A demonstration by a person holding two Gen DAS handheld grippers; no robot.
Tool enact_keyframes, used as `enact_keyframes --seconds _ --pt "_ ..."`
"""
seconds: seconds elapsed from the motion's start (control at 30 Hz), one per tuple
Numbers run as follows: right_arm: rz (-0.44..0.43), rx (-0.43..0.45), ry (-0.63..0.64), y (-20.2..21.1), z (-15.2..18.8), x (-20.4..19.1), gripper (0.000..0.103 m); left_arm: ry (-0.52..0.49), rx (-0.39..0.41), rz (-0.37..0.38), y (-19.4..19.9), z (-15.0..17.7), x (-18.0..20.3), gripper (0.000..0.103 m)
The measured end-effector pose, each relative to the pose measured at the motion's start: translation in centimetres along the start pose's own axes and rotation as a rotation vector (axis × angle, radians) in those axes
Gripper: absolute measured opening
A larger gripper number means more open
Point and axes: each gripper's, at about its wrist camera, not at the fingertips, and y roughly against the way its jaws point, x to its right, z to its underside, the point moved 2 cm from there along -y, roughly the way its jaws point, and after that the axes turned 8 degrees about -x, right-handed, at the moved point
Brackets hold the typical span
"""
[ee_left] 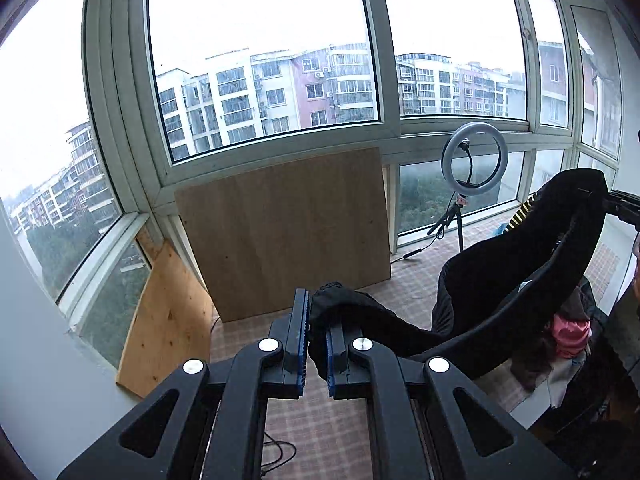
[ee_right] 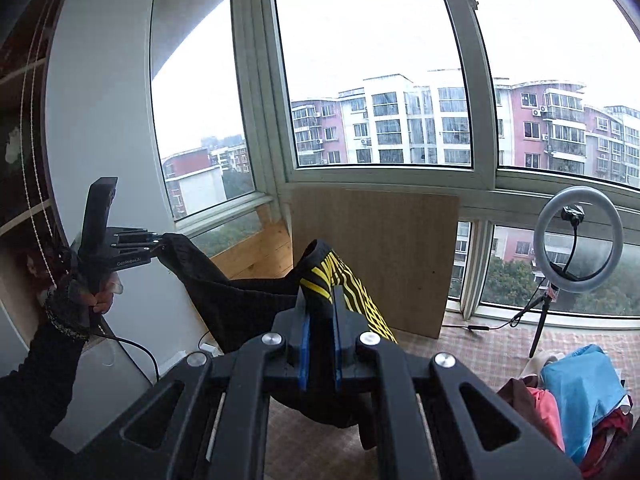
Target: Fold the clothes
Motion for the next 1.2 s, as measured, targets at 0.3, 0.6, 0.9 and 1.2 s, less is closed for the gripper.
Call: enact_keyframes --seconds 0.3,0.6,0.9,1.2 --pt "-0.026 -0.219 -0.223 -10.4 10.7 3.6 0.008 -0.013 -0.322 0.083 -15.6 8.5 0.9 0.006" --pt "-0.057 -0.899 -0.365 -24.1 29.5 5.0 0.012 0.026 -0.763 0.193 -33.9 25.9 1.5 0.006" --pt "0.006 -0.887 -0.061 -30.6 21.3 6.3 0.041 0.048 -0.727 0.239 -31.7 27.2 1.0 0.006" --pt "-0.065 -1.145 0.166 -38.1 26.4 5.8 0.04 0.208 -0.672 0.199 -26.1 27.9 0.2 0.03"
